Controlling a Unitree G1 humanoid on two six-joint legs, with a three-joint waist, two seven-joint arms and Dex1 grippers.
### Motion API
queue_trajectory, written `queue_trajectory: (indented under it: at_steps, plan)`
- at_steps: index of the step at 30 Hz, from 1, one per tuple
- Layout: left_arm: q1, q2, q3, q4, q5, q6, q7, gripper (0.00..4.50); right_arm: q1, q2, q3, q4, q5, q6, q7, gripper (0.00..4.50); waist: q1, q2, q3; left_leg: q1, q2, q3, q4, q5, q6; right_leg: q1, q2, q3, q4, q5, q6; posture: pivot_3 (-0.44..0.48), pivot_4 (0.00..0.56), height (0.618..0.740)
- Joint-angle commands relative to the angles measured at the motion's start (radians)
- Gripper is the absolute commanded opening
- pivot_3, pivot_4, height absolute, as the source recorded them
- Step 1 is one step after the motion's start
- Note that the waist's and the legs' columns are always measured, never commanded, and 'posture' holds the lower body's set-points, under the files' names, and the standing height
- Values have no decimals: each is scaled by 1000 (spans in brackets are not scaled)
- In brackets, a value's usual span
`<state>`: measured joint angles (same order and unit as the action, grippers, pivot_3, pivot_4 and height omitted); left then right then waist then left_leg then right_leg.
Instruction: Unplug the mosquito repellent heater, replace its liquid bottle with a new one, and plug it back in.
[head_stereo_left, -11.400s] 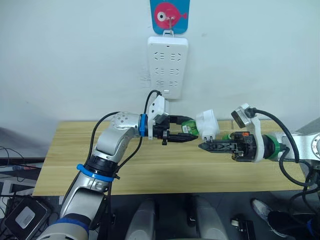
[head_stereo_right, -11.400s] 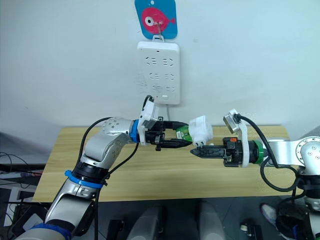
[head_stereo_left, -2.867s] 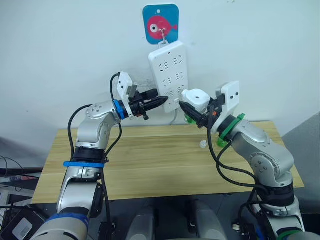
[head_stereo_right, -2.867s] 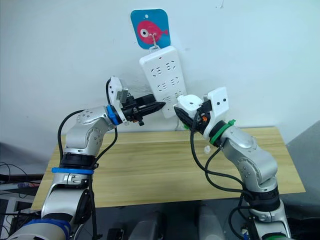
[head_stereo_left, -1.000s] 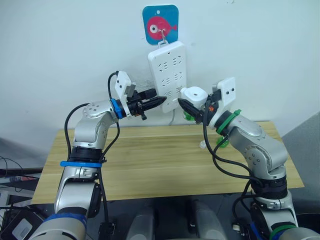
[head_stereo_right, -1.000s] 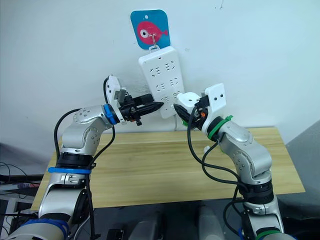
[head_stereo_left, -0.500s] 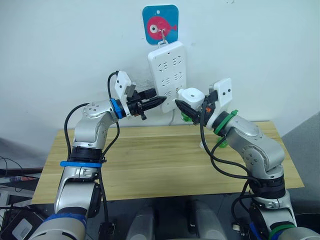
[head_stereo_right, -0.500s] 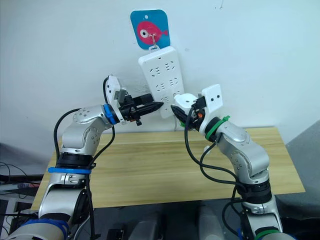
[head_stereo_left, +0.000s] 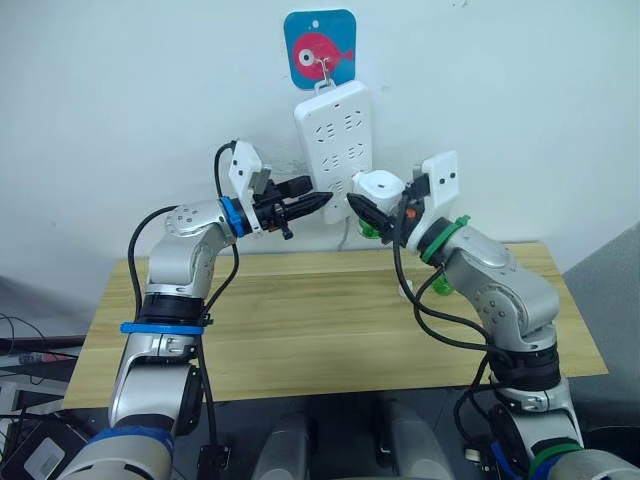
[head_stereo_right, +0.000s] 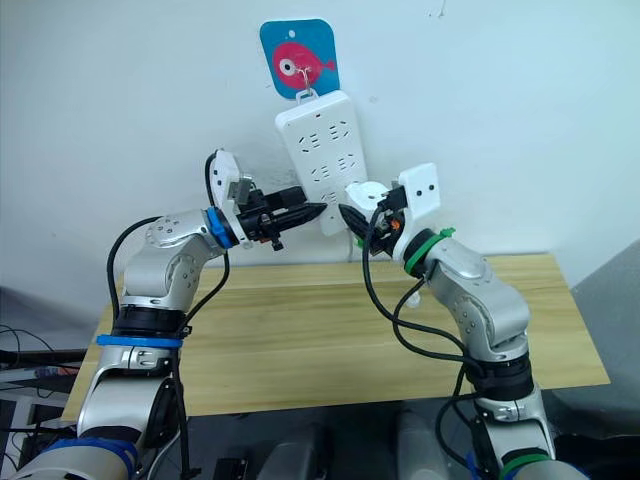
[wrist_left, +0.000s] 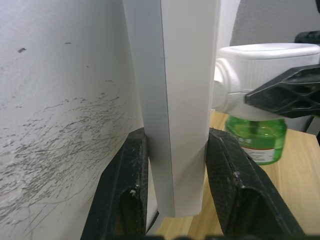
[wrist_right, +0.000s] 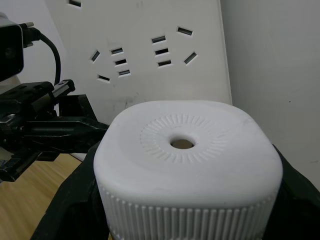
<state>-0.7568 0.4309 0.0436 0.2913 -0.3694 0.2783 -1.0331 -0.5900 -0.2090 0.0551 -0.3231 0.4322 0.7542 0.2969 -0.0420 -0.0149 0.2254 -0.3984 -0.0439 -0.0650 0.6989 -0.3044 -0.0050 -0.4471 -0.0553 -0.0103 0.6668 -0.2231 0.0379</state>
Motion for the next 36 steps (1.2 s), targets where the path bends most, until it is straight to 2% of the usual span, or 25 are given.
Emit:
queue_trajectory:
  at_steps: [1, 4, 9, 16, 20, 26, 36]
  plan:
    - [-10, -7, -23, -47, -13, -21, -36, 1302, -54, -4, 41, 15, -57, -52, 8, 3035, -1, 0, 0, 0, 0, 0, 0, 0, 0, 0, 0, 0, 0, 0, 0, -61, 185, 740]
    - [-10, -10, -21, -48, -10, -19, -39, 1302, -70, -5, 56, 42, -84, -69, 17, 3035, -2, 0, 0, 0, 0, 1, 0, 0, 0, -1, 0, 0, 0, 0, 0, -60, 186, 740]
    - [-7, -14, -18, -58, -15, -5, -48, 1302, -99, 100, -11, 61, -14, -22, -27, 3035, -9, 0, 0, 0, 1, 1, 0, 0, 0, -2, 0, 1, 3, 0, 0, -63, 189, 740]
    - [-10, -29, -13, -77, -41, 28, -64, 1302, -83, 86, 60, 57, -83, -62, 6, 3035, -11, 0, 0, 0, 0, 3, 1, 0, 0, -4, 0, 2, 8, 0, 0, -63, 190, 740]
    - [-14, -33, -12, -98, -63, 69, -78, 1302, -84, 153, 7, 63, -40, -75, -9, 3035, -15, 0, 0, 0, 1, 4, 1, 0, 0, -6, 0, 3, 10, 0, 0, -66, 191, 740]
    - [-18, -43, 9, -130, -113, 150, -83, 1302, -81, 147, 37, 94, -93, -120, 21, 3035, -17, 0, 0, -1, 1, 6, 1, 0, -1, -8, 0, 4, 12, 0, 0, -68, 192, 740]
    - [-4, -37, -2, -141, -91, 138, -89, 1302, -76, 127, 75, 115, -146, -148, 51, 3035, -17, 0, 0, 0, 1, 6, 1, 1, -2, -8, 0, 5, 13, 0, 0, -57, 188, 740]
